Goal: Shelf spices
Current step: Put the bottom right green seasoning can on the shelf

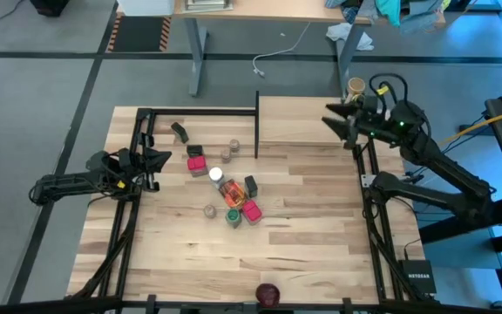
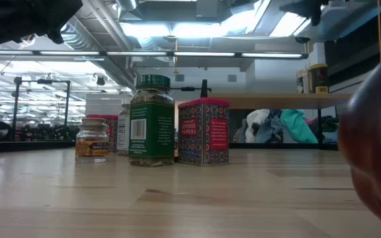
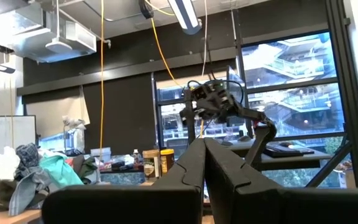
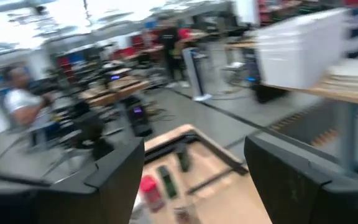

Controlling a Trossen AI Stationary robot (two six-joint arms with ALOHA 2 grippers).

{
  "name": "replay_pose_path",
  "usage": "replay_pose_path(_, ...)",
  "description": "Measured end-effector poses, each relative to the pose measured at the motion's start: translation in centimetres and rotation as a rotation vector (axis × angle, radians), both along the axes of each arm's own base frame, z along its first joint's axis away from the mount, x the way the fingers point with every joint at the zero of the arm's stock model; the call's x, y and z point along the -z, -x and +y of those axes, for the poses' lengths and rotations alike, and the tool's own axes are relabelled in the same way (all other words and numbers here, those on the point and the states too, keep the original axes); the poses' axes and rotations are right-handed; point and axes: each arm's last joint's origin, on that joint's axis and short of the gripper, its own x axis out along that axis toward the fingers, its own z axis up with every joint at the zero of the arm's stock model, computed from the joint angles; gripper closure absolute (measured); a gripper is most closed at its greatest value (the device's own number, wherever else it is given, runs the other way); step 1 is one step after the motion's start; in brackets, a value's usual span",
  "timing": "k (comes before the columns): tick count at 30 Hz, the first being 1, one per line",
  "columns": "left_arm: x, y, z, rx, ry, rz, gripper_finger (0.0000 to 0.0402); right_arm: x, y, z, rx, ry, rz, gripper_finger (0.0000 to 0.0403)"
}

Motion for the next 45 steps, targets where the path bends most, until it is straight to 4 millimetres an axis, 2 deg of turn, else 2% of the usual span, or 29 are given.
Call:
replay_pose_path(7,0.0,0.0,0.0,0.002,0.004,0.0,0.0402,0.4,-3.6,3.1,-0.201,0.033,0.016,0.0121)
replay_pose_path(15,0.0,0.0,0.0,0.009,0.019,-0.002,0.0402,2.5,-8.0,6.9,-0.128,0.136,0.161,0.0121)
replay_pose_path(23,-0.2,0.1,0.0,0.01,0.017,-0.022,0.0402,4.2,-11.2,10.7,-0.184,0.297,0.21,0.0121)
replay_pose_path(30,-0.2,0.1,0.0,0.019,0.033,-0.031,0.0402,6.3,-13.3,11.3,-0.188,0.309,0.295,0.0121)
replay_pose_path(34,-0.2,0.1,0.0,0.013,0.02,-0.032,0.0402,6.9,-14.4,11.6,-0.199,0.296,0.266,0.0121)
replay_pose_path(39,-0.8,0.4,-0.1,-0.023,-0.076,-0.078,0.0402,6.5,-14.5,11.7,-0.225,0.282,0.258,0.0121)
replay_pose_path(45,-1.0,0.5,-0.2,-0.002,-0.099,-0.097,0.0402,7.7,-15.0,12.9,-0.358,0.207,0.304,0.0121)
